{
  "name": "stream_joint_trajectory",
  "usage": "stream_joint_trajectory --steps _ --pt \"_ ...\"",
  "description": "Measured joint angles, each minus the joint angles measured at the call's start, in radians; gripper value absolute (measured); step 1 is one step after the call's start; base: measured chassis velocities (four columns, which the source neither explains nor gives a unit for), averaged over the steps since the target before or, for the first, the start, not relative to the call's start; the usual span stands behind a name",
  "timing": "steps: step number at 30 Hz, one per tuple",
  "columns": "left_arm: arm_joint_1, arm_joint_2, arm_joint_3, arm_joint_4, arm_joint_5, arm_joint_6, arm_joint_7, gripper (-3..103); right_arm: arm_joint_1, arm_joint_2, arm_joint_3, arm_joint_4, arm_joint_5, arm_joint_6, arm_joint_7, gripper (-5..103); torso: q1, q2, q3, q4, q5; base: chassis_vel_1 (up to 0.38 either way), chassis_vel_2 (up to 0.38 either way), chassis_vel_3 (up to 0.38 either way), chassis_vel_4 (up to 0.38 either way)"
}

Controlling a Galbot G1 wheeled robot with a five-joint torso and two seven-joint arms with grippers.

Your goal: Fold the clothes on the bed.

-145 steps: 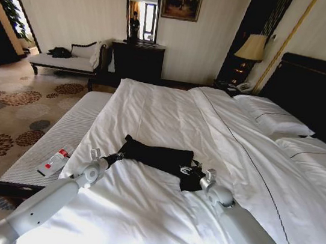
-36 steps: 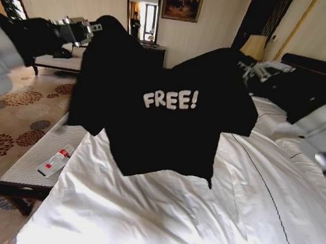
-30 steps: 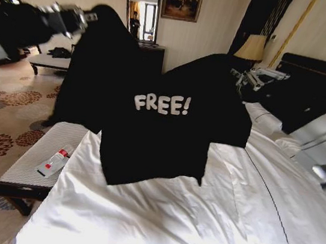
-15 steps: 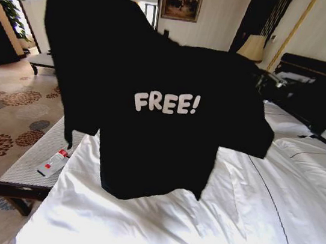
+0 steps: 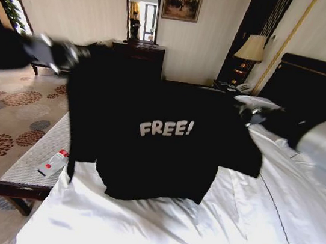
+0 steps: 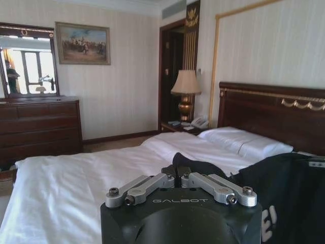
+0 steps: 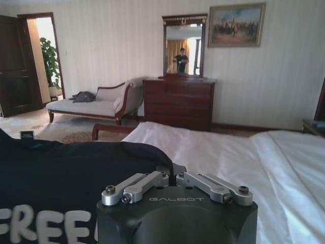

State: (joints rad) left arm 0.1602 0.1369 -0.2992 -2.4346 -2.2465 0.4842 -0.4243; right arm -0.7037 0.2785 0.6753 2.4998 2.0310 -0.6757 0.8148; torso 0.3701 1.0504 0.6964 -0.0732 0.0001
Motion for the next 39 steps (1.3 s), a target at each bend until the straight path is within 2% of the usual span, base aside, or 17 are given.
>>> stream_joint_trajectory --steps 2,5,7,8,10,13,15,19,21,23,28,29,33,34,35,38,39 --pt "0.026 -0.023 -0.002 0.006 0.035 0.003 -0.004 1 -0.018 0.013 -0.009 0.0 -0.028 0.001 -0.012 1 0.0 0.0 0.0 0.0 -0.0002 0.0 0.0 0.0 0.0" --pt "0.183 -0.145 -0.009 0.049 0.224 0.007 -0.01 1 -0.11 0.077 -0.059 -0.001 -0.157 0.009 -0.088 1 0.0 0.0 0.0 -0.0002 -0.0003 0.0 0.0 0.0 0.0" --pt "0.247 -0.194 -0.003 0.07 0.302 0.007 -0.01 1 -0.119 0.106 -0.105 -0.001 -0.2 0.014 -0.115 1 0.0 0.0 0.0 -0.0001 0.0001 0.0 0.0 0.0 0.0" --pt "0.247 -0.194 -0.003 0.07 0.302 0.007 -0.01 1 -0.119 0.106 -0.105 -0.001 -0.2 0.014 -0.115 1 0.0 0.0 0.0 -0.0001 0.0001 0.0 0.0 0.0 0.0" --pt "0.344 -0.29 0.025 0.121 0.438 0.003 -0.003 1 -0.109 0.159 -0.208 -0.031 -0.3 0.035 -0.173 1 0.0 0.0 0.0 -0.0001 -0.0005 0.0 0.0 0.0 0.0" --pt "0.38 -0.332 0.04 0.15 0.491 0.0 0.002 1 -0.098 0.185 -0.267 -0.078 -0.365 0.047 -0.207 1 0.0 0.0 0.0 0.0 -0.0006 0.0 0.0 0.0 0.0" --pt "0.445 -0.403 0.064 0.206 0.587 -0.015 0.017 1 -0.073 0.24 -0.375 -0.172 -0.489 0.074 -0.273 1 0.0 0.0 0.0 0.0003 -0.0002 0.0 0.0 0.0 0.0" --pt "0.484 -0.479 0.11 0.268 0.678 -0.028 0.031 1 -0.046 0.299 -0.451 -0.253 -0.529 0.089 -0.312 1 0.0 0.0 0.0 0.0003 0.0001 0.0 0.0 0.0 0.0" --pt "0.459 -0.572 0.206 0.345 0.756 -0.039 0.035 1 -0.029 0.353 -0.511 -0.341 -0.558 0.104 -0.336 1 0.0 0.0 0.0 0.0004 0.0 0.0 0.0 0.0 0.0" --pt "0.447 -0.596 0.232 0.364 0.773 -0.042 0.036 1 -0.027 0.361 -0.52 -0.358 -0.569 0.107 -0.345 1 0.0 0.0 0.0 0.0005 -0.0001 0.0 0.0 0.0 0.0" --pt "0.257 -0.808 0.467 0.59 0.888 -0.073 0.061 1 -0.003 0.431 -0.591 -0.55 -0.692 0.153 -0.443 1 0.0 0.0 0.0 -0.0006 0.0001 0.0 0.0 0.0 0.0" --pt "0.257 -0.808 0.467 0.59 0.888 -0.073 0.061 1 -0.003 0.431 -0.591 -0.55 -0.692 0.153 -0.443 1 0.0 0.0 0.0 -0.0006 0.0001 0.0 0.0 0.0 0.0" --pt "0.103 -0.967 0.612 0.811 0.937 -0.111 0.103 1 0.058 0.5 -0.632 -0.695 -0.756 0.198 -0.498 1 0.0 0.0 0.0 0.0002 0.0001 0.0 0.0 0.0 0.0" --pt "0.103 -0.967 0.612 0.811 0.937 -0.111 0.103 1 0.058 0.5 -0.632 -0.695 -0.756 0.198 -0.498 1 0.0 0.0 0.0 0.0002 0.0001 0.0 0.0 0.0 0.0" --pt "0.043 -1.04 0.658 0.899 0.956 -0.128 0.124 1 0.085 0.526 -0.645 -0.747 -0.774 0.214 -0.516 1 0.0 0.0 0.0 0.0003 -0.0001 0.0 0.0 0.0 0.0" --pt "-0.003 -1.101 0.689 0.979 0.972 -0.145 0.147 1 0.118 0.554 -0.664 -0.815 -0.794 0.235 -0.536 1 0.0 0.0 0.0 -0.0003 0.0 0.0 0.0 0.0 0.0" --pt "-0.034 -1.144 0.705 1.053 0.989 -0.158 0.164 1 0.143 0.576 -0.679 -0.869 -0.812 0.247 -0.548 1 0.0 0.0 0.0 -0.0004 0.0002 0.0 0.0 0.0 0.0"
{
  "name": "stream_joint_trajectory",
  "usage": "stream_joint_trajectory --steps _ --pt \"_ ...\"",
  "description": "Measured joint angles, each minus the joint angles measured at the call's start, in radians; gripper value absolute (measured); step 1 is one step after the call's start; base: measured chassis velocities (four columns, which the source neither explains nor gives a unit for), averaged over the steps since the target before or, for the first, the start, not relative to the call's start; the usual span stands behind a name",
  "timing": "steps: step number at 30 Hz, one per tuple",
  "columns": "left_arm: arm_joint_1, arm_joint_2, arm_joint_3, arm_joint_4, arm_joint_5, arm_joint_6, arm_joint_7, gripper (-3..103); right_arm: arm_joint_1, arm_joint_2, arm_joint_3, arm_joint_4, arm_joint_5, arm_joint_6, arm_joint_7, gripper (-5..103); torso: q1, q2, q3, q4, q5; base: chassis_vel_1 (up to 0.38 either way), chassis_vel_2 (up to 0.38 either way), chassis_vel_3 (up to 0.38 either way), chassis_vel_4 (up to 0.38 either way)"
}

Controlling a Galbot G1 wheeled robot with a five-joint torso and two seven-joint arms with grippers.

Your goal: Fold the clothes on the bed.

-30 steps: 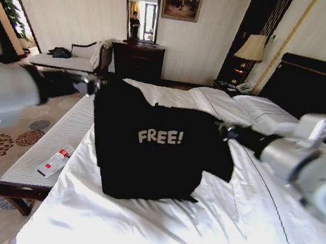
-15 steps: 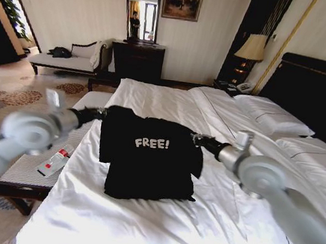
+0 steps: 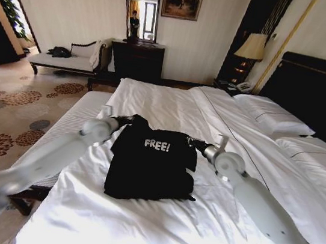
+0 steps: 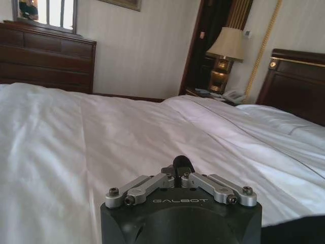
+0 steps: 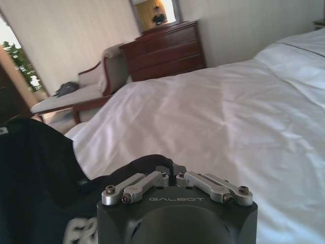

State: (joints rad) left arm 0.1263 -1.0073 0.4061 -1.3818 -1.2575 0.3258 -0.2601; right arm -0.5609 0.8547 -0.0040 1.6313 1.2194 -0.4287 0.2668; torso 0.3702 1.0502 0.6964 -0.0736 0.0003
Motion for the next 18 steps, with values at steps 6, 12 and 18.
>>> stream_joint_trajectory --steps 6,12,18 --pt "-0.068 -0.128 0.018 0.243 0.054 -0.037 0.051 1 0.071 0.072 -0.048 -0.19 -0.069 0.035 -0.035 1 0.0 0.0 0.0 0.0005 -0.0003 0.0 0.0 0.0 0.0" --pt "-0.095 -0.255 -0.008 0.462 0.13 -0.08 0.099 1 0.147 0.14 -0.08 -0.344 -0.128 0.076 -0.061 1 0.0 0.0 0.0 0.0005 -0.0002 0.0 0.0 0.0 0.0" --pt "-0.101 -0.33 -0.024 0.57 0.177 -0.104 0.129 1 0.201 0.198 -0.101 -0.457 -0.168 0.101 -0.077 1 0.0 0.0 0.0 0.0002 -0.0003 0.0 0.0 0.0 0.0"
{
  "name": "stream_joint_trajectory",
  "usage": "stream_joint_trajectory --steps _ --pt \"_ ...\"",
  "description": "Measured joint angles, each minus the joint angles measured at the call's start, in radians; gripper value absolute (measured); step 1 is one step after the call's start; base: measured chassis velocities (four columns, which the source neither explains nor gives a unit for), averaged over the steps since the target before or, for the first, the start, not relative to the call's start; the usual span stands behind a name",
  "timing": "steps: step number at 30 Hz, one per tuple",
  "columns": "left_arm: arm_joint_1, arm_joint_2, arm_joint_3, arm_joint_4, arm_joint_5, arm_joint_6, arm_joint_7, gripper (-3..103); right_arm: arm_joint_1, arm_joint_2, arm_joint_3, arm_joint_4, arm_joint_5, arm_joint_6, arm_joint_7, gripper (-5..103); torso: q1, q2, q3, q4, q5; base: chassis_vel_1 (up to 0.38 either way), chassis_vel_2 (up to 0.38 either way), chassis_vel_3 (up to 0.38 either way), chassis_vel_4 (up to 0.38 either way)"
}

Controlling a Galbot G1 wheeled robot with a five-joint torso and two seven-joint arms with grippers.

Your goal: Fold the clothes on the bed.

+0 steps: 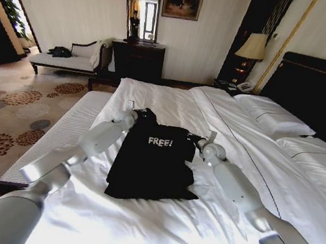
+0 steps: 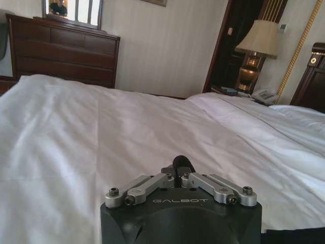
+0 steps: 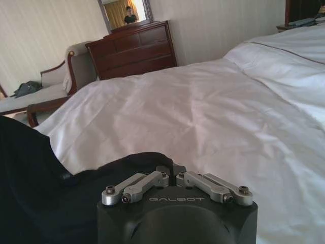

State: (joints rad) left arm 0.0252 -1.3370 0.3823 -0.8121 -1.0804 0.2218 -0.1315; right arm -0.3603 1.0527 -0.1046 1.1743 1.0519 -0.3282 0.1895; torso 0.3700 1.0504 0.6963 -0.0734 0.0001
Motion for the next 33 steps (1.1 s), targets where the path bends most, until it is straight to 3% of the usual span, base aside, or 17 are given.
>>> stream_joint_trajectory --steps 3,4,12,27,32,33 --pt "0.002 -0.043 -0.025 0.075 0.048 -0.017 0.013 1 0.044 0.06 -0.016 -0.099 -0.028 0.02 -0.014 1 0.0 0.0 0.0 -0.0002 0.0001 0.0 0.0 0.0 0.0" --pt "0.005 -0.07 -0.056 0.13 0.084 -0.028 0.016 1 0.078 0.109 -0.031 -0.165 -0.043 0.033 -0.025 1 0.0 0.0 0.0 0.0003 -0.0002 0.0 0.0 0.0 0.0" --pt "0.009 -0.134 -0.141 0.235 0.151 -0.05 0.026 1 0.129 0.214 -0.032 -0.316 -0.089 0.073 -0.054 1 0.0 0.0 0.0 0.0004 -0.0002 0.0 0.0 0.0 0.0" --pt "0.036 -0.162 -0.229 0.265 0.198 -0.058 -0.002 1 0.138 0.251 0.015 -0.404 -0.125 0.109 -0.045 1 0.0 0.0 0.0 0.0002 0.0 0.0 0.0 0.0 0.0" --pt "0.055 -0.152 -0.212 0.231 0.188 -0.024 -0.011 -1 0.131 0.245 0.016 -0.406 -0.134 0.107 -0.042 1 0.0 0.0 0.0 0.0003 0.0 0.0 0.0 0.0 0.0" --pt "0.063 -0.149 -0.203 0.216 0.186 -0.013 -0.012 3 0.127 0.242 0.016 -0.401 -0.137 0.104 -0.042 3 0.0 0.0 0.0 0.0003 -0.0001 0.0 0.0 0.0 0.0"
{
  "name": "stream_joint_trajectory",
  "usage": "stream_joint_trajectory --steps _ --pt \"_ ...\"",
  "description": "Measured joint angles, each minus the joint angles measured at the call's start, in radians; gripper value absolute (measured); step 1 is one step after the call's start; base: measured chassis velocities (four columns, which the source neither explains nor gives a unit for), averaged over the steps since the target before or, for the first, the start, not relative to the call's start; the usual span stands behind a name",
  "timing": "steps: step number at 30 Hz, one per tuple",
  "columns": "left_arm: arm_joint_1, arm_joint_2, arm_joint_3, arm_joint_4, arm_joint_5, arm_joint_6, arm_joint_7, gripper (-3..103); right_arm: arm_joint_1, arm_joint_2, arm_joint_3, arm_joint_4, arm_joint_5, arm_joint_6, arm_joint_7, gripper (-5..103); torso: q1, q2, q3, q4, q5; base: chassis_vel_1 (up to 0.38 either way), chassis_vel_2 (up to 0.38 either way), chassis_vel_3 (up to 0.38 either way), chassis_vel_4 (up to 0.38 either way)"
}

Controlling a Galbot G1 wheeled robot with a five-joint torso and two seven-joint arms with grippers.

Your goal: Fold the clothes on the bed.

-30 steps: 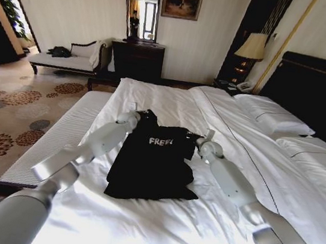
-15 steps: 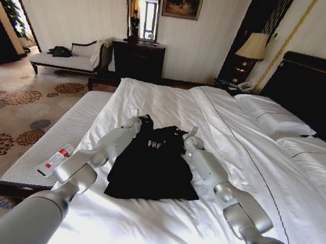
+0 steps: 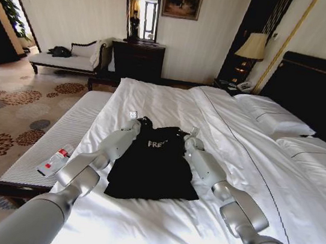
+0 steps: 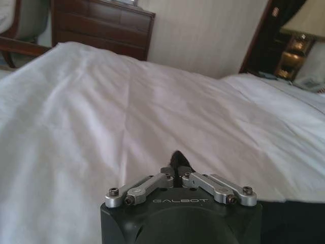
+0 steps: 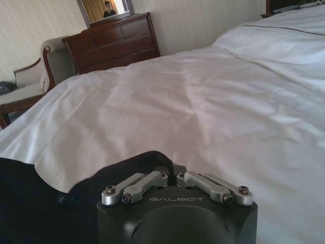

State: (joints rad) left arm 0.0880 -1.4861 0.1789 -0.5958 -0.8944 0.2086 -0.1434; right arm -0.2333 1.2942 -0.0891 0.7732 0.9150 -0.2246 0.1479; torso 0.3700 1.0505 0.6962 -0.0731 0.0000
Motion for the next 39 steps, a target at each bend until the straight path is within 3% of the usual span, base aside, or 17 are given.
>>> stream_joint_trajectory --steps 2,7,8,10,11,13,14,16,18,19,21,23,24,27,29,31,39 --pt "0.019 0.011 0.024 -0.037 -0.002 0.02 -0.001 14 -0.019 -0.016 -0.009 0.031 -0.001 -0.01 0.0 13 0.0 0.0 0.0 -0.0001 -0.0001 0.0 0.0 0.0 0.0" --pt "0.036 0.027 0.041 -0.073 -0.006 0.03 -0.005 25 -0.042 -0.042 -0.016 0.082 0.009 -0.022 0.004 24 0.0 0.0 0.0 -0.0002 -0.0002 0.0 0.0 0.0 0.0" --pt "0.038 0.033 0.045 -0.084 -0.009 0.031 -0.009 30 -0.05 -0.054 -0.017 0.104 0.017 -0.029 0.008 34 0.0 0.0 0.0 -0.0001 0.0001 0.0 0.0 0.0 0.0" --pt "0.039 0.041 0.049 -0.096 -0.014 0.035 -0.014 42 -0.056 -0.072 -0.019 0.129 0.028 -0.038 0.014 40 0.0 0.0 0.0 0.0001 0.0001 0.0 0.0 0.0 0.0" --pt "0.039 0.041 0.049 -0.096 -0.014 0.035 -0.014 42 -0.056 -0.072 -0.019 0.129 0.028 -0.038 0.014 40 0.0 0.0 0.0 0.0001 0.0001 0.0 0.0 0.0 0.0" --pt "0.041 0.056 0.06 -0.13 -0.031 0.046 -0.021 47 -0.065 -0.099 -0.022 0.162 0.042 -0.049 0.023 51 0.0 0.0 0.0 0.0002 0.0 0.0 0.0 0.0 0.0" --pt "0.046 0.074 0.07 -0.167 -0.051 0.06 -0.031 58 -0.08 -0.128 -0.022 0.193 0.055 -0.057 0.032 57 0.0 0.0 0.0 0.0001 0.0 0.0 0.0 0.0 0.0" --pt "0.052 0.09 0.076 -0.197 -0.065 0.068 -0.041 58 -0.096 -0.153 -0.02 0.221 0.065 -0.062 0.039 62 0.0 0.0 0.0 0.0001 0.0001 0.0 0.0 0.0 0.0" --pt "0.066 0.12 0.084 -0.25 -0.085 0.075 -0.057 64 -0.132 -0.202 -0.002 0.276 0.084 -0.073 0.053 68 0.0 0.0 0.0 0.0003 0.0004 0.0 0.0 0.0 0.0" --pt "0.089 0.17 0.092 -0.338 -0.127 0.088 -0.076 76 -0.193 -0.269 0.03 0.379 0.113 -0.09 0.07 73 0.0 0.0 0.0 -0.0012 0.0 0.0 0.0 0.0 0.0" --pt "0.095 0.182 0.093 -0.358 -0.137 0.09 -0.08 76 -0.199 -0.275 0.035 0.392 0.115 -0.092 0.071 79 0.0 0.0 0.0 -0.0015 0.0001 0.0 0.0 0.0 0.0" --pt "0.18 0.331 0.099 -0.572 -0.226 0.109 -0.11 92 -0.295 -0.358 0.114 0.559 0.139 -0.114 0.08 89 0.0 0.0 0.0 -0.0007 -0.0001 0.0 0.0 0.0 0.0" --pt "0.18 0.331 0.099 -0.572 -0.226 0.109 -0.11 92 -0.295 -0.358 0.114 0.559 0.139 -0.114 0.08 89 0.0 0.0 0.0 -0.0007 -0.0001 0.0 0.0 0.0 0.0" --pt "0.315 0.464 0.068 -0.794 -0.261 0.11 -0.11 99 -0.39 -0.419 0.199 0.674 0.16 -0.124 0.079 99 0.0 0.0 0.0 0.0005 -0.0004 0.0 0.0 0.0 0.0" --pt "0.354 0.49 0.051 -0.838 -0.265 0.108 -0.106 100 -0.416 -0.432 0.218 0.702 0.165 -0.126 0.077 99 0.0 0.0 0.0 0.0004 -0.0004 0.0 0.0 0.0 0.0" --pt "0.488 0.56 -0.032 -0.942 -0.265 0.097 -0.094 100 -0.498 -0.462 0.282 0.786 0.189 -0.135 0.077 100 0.0 0.0 0.0 0.0002 -0.0004 0.0 0.0 0.0 0.0" --pt "0.724 0.689 -0.21 -1.121 -0.273 0.072 -0.066 100 -0.701 -0.514 0.417 0.968 0.236 -0.148 0.07 100 0.0 0.0 0.0 -0.0007 -0.0006 0.0 0.0 0.0 0.0"
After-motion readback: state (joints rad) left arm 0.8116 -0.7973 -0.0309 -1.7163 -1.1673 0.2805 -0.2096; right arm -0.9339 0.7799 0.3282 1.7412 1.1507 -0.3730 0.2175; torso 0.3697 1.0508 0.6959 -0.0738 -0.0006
